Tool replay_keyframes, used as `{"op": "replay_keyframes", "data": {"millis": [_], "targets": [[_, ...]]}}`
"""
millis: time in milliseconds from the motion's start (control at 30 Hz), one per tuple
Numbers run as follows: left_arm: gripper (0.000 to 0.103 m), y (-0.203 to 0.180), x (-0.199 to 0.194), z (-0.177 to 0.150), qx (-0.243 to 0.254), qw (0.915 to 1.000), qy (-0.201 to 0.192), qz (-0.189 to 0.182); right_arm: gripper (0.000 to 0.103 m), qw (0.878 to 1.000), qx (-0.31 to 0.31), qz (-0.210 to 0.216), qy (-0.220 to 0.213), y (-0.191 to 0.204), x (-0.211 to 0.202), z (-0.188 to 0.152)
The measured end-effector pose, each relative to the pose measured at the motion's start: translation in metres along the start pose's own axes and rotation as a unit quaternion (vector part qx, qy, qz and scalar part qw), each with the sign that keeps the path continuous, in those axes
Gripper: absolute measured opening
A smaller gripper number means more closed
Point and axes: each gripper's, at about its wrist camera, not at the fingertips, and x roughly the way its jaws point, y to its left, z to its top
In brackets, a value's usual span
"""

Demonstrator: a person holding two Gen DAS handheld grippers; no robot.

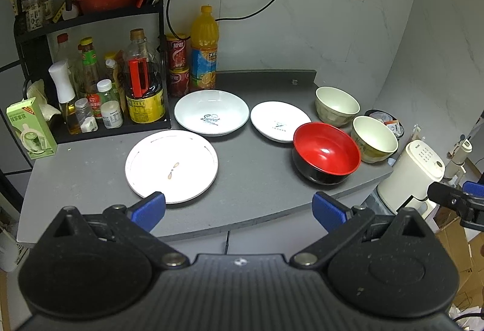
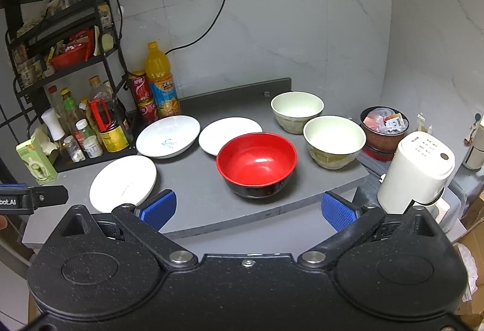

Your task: Organize plates and bowls

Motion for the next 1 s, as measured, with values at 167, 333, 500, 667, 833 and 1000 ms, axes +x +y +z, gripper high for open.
{"op": "replay_keyframes", "data": {"millis": [167, 333, 500, 667, 833, 1000], "targets": [[0.102, -0.005, 0.000, -0.002, -0.002, 1.0000, 0.001, 0.005, 0.103, 1.000, -0.003, 0.001, 0.002, -0.001, 0.000, -0.001], [0.102, -0.006, 0.000, -0.004, -0.009, 0.9999, 0.002, 0.008, 0.103, 1.000, -0.004, 0.004, 0.003, -0.004, 0.000, -0.002], [0.102, -0.009, 0.001, -0.005, -0.012, 0.9999, 0.003, 0.008, 0.103, 1.000, -0.005, 0.006, 0.002, -0.005, 0.002, 0.000], [0.102, -0.012, 0.004, -0.005, -0.017, 0.9998, 0.007, 0.009, 0.103, 1.000, -0.010, 0.012, 0.003, -0.008, 0.004, 0.001], [0.102, -0.018, 0.008, -0.003, -0.015, 0.9998, 0.005, 0.010, 0.103, 1.000, -0.013, 0.017, 0.007, -0.012, 0.008, 0.003], [0.102, -0.025, 0.012, -0.001, -0.009, 0.9999, 0.005, 0.013, 0.103, 1.000, -0.018, 0.019, 0.006, -0.015, 0.011, 0.005]]}}
